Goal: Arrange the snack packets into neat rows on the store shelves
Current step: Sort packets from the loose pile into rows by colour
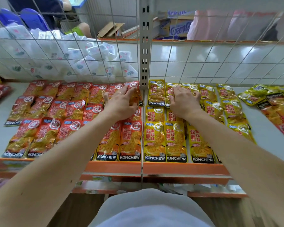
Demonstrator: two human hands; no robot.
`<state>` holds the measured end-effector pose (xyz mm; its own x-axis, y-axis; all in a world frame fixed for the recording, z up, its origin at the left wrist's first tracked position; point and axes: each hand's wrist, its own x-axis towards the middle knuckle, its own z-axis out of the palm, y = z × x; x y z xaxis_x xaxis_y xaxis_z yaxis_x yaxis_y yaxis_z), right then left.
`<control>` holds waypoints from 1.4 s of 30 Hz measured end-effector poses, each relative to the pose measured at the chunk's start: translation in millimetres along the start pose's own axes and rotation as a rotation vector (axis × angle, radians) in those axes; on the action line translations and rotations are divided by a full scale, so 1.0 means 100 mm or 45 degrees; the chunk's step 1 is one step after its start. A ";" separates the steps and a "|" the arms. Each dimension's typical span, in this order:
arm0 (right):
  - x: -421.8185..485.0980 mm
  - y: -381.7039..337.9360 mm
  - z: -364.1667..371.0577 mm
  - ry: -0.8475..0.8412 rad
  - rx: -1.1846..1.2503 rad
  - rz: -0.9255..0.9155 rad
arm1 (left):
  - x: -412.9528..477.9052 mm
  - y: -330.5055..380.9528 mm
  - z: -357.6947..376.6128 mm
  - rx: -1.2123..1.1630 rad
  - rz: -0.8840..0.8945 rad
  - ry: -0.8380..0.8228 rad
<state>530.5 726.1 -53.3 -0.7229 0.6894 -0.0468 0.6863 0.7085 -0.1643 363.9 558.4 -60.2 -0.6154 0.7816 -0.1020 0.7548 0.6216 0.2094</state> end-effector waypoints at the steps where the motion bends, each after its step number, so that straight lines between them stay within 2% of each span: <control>1: 0.01 -0.01 0.00 -0.009 -0.002 0.005 | 0.00 0.01 -0.01 0.000 0.001 0.006; 9: 0.03 -0.04 0.00 -0.046 -0.038 0.024 | -0.02 -0.01 -0.03 0.096 0.052 0.069; 14: 0.02 -0.08 -0.05 -0.088 -0.019 0.052 | 0.02 0.01 0.03 -0.028 0.002 0.072; 20: -0.01 -0.10 -0.05 -0.082 -0.044 0.065 | 0.13 0.00 -0.01 -0.093 0.072 0.055; 28: -0.01 -0.16 -0.06 -0.136 -0.060 0.095 | 0.20 0.34 0.03 -0.216 -0.166 0.157; 42: 0.04 -0.13 -0.13 -0.209 -0.078 0.087 | 0.32 0.38 -0.04 -0.285 -0.256 0.165</control>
<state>519.6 721.9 -38.4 -0.6744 0.7058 -0.2169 0.7342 0.6723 -0.0952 371.4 606.8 -51.5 -0.7818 0.6221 -0.0417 0.5551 0.7249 0.4079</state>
